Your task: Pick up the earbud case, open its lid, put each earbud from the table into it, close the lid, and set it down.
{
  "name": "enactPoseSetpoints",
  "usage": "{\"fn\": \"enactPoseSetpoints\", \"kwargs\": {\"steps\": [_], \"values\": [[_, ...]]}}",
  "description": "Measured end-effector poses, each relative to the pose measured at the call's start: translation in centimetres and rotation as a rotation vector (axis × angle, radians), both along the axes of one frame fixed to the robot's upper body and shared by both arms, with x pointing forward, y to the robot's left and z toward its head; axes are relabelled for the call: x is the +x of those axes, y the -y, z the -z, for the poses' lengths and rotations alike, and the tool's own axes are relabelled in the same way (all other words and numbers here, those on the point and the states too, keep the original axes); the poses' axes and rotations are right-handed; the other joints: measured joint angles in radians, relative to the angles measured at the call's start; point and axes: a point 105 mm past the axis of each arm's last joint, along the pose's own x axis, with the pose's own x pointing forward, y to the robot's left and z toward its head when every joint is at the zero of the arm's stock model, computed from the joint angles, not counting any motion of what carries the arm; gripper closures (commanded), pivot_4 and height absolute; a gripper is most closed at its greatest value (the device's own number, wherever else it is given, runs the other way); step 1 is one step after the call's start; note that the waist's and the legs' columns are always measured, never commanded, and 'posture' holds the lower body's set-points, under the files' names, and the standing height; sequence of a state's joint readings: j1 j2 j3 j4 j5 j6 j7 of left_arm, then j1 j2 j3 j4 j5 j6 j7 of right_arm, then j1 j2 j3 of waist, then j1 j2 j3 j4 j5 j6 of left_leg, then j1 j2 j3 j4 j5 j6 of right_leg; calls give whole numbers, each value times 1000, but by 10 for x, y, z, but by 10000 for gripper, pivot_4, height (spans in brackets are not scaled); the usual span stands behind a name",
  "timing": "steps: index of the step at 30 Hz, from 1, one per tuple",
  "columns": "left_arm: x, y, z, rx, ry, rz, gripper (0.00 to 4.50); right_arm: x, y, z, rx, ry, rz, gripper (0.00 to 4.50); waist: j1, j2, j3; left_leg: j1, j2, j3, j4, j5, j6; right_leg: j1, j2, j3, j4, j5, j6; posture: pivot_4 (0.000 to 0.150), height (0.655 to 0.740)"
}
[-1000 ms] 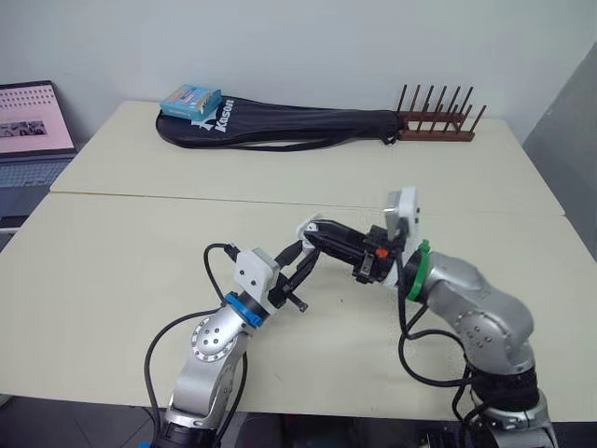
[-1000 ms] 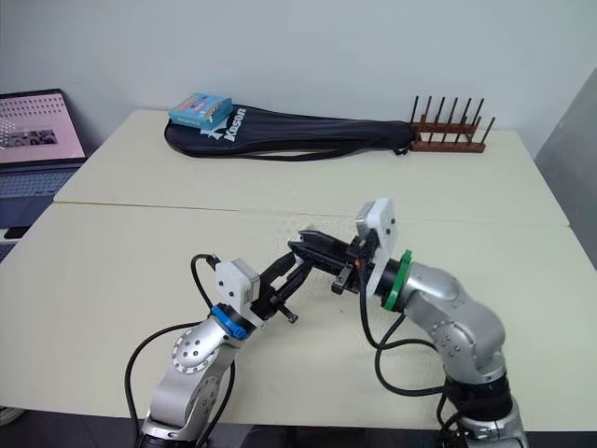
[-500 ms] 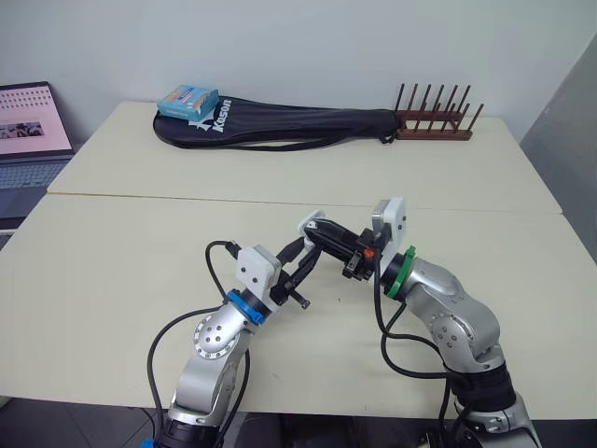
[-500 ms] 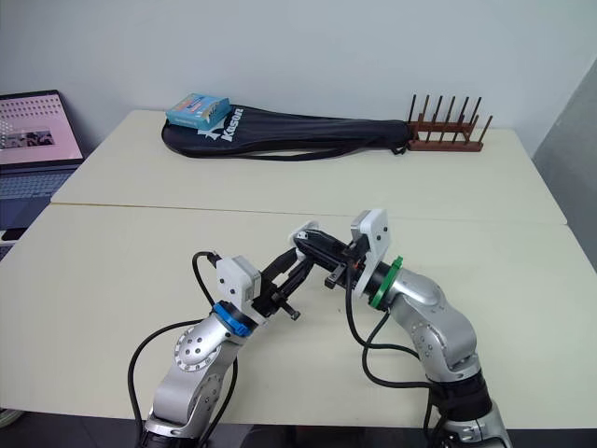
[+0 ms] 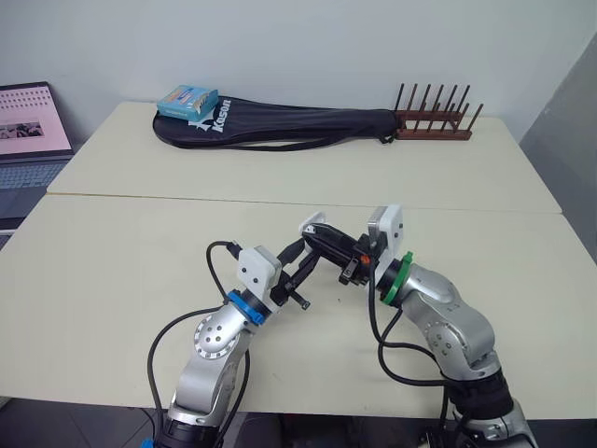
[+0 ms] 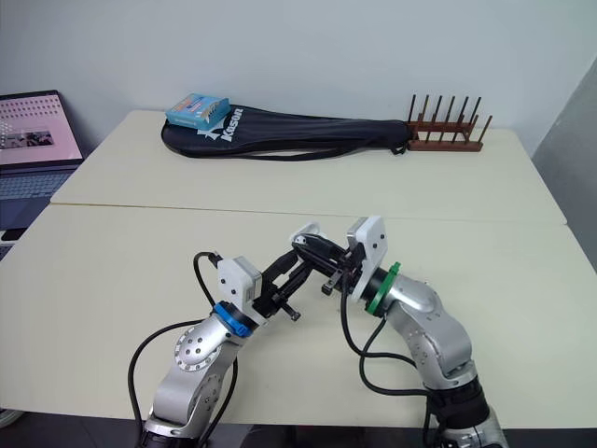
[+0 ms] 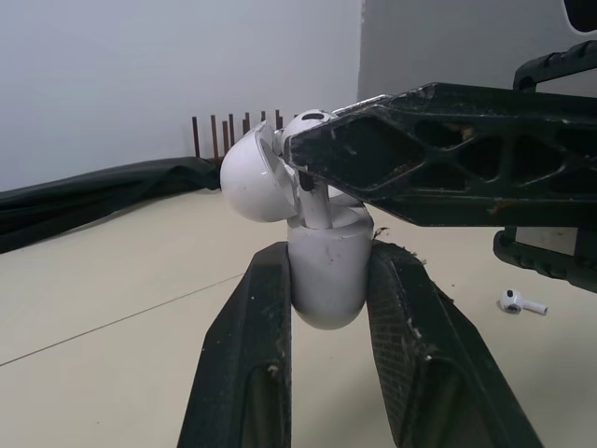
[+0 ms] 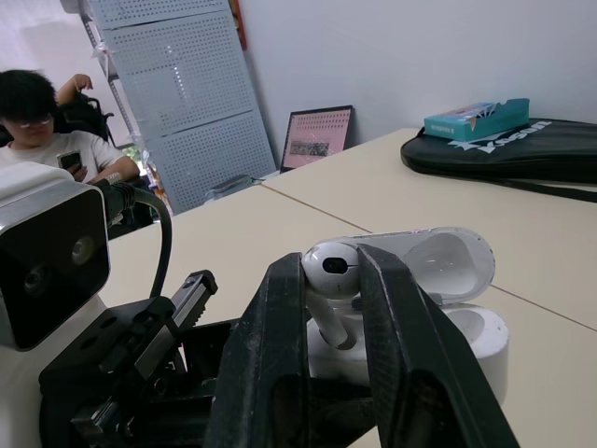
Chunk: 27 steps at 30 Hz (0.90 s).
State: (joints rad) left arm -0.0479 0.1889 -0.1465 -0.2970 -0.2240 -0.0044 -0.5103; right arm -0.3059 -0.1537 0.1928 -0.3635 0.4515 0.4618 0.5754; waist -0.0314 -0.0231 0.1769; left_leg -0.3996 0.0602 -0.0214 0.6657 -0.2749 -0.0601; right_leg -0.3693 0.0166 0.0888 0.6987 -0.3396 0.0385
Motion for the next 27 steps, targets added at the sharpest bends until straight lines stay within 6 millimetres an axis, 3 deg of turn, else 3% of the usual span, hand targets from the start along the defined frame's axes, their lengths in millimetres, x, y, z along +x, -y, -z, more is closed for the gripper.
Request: {"fn": "enactPoseSetpoints", "kwargs": {"steps": [1,11,18,23,27], "values": [[0,0,0,0,-2,0,37256,0,0,1,3,-1,7,41019,0,0,0,0,0,0,0,0,0,0,0,0,0,0,0,1500,7274],[3,-3,2,-3,-18,-24,37256,0,1,2,-26,43,42,5680,0,0,0,0,0,0,0,0,0,0,0,0,0,0,0,1500,7274],[2,-2,0,-10,-11,-22,37256,-5,37,0,-85,31,88,5340,2,0,0,-1,0,0,0,0,0,0,0,0,-1,0,0,1500,7274],[2,-3,1,-8,-14,-26,37256,-14,99,1,-216,-6,200,5340,4,0,0,0,-1,1,0,0,0,1,-1,1,-1,0,0,1500,7274],[3,-8,2,-5,-7,-41,37256,-23,154,16,-381,-30,316,5340,4,0,0,0,-2,5,-1,0,0,1,0,1,-2,0,0,1500,7274]]}}
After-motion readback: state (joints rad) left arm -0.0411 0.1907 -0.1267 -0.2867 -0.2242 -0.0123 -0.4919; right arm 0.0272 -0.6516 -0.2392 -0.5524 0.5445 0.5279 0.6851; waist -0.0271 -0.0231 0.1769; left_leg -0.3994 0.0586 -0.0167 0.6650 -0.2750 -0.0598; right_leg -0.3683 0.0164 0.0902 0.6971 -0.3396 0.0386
